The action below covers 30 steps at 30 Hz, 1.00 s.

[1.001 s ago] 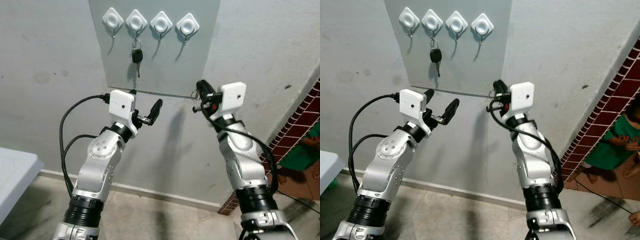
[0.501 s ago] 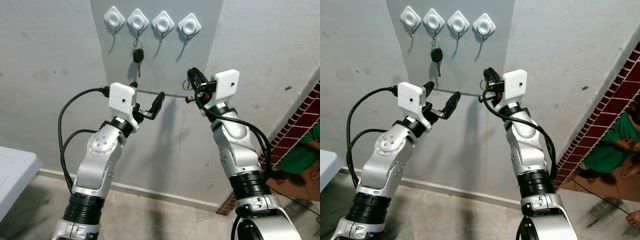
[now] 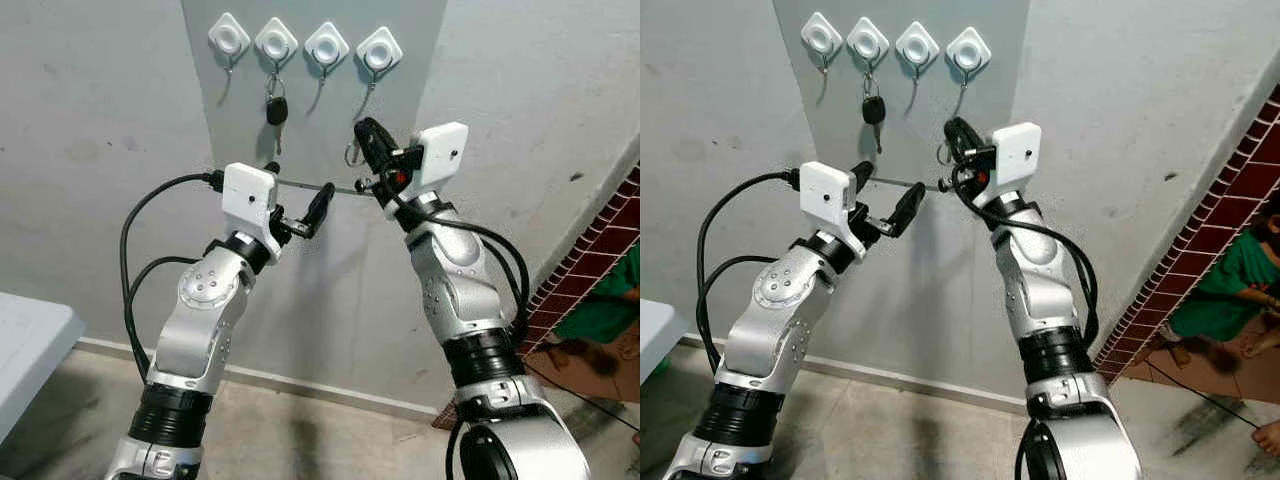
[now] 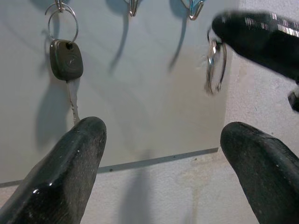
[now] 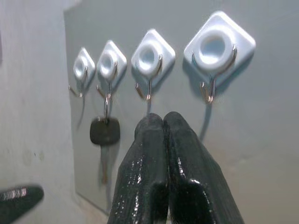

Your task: Hang keys on a hook

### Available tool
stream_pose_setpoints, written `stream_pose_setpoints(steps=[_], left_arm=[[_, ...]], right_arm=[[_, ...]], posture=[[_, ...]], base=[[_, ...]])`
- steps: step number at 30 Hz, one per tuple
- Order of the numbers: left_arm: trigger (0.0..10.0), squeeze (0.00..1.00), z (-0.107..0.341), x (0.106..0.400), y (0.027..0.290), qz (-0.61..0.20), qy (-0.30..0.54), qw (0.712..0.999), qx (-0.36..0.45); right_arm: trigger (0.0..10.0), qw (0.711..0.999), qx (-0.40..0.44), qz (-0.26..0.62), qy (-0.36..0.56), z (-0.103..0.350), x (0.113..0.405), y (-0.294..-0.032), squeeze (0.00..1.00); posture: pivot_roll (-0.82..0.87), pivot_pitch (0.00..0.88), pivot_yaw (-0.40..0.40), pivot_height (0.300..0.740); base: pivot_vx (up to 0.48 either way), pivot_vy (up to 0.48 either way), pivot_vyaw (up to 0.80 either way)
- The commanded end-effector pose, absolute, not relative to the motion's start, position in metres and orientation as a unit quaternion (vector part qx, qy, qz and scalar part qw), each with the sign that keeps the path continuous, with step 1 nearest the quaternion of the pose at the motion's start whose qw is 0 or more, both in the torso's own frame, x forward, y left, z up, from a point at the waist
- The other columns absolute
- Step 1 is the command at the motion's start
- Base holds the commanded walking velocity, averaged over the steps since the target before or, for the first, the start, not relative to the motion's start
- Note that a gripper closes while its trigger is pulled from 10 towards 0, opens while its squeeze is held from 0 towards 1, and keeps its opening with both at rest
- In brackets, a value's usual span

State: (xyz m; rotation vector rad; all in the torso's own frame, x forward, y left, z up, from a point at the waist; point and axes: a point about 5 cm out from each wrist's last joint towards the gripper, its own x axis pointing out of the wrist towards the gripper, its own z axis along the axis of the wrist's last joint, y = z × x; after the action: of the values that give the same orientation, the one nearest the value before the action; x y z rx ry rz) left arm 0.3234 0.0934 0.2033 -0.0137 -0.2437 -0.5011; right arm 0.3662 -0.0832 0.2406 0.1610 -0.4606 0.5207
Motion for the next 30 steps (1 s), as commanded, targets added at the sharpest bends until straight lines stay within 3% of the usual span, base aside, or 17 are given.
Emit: stream_pose_setpoints(steps=[1, 30], left_arm=[[10.0, 0.00, 0.212, 0.321, 0.089, -0.261, -0.133, 0.956, -0.001], [10.0, 0.00, 0.209, 0.318, 0.084, -0.268, -0.126, 0.955, -0.002]], right_arm=[[10.0, 0.931, 0.089, 0.256, -0.243, 0.252, 0.369, -0.083, 0.00], [10.0, 0.923, 0.161, 0.246, -0.248, 0.276, 0.388, -0.086, 0.00]], posture=[[0.01, 0.004, -0.020, 0.732], [0.02, 0.011, -0.028, 0.732]], base=[[0.000, 0.000, 0.00], [0.000, 0.000, 0.00]])
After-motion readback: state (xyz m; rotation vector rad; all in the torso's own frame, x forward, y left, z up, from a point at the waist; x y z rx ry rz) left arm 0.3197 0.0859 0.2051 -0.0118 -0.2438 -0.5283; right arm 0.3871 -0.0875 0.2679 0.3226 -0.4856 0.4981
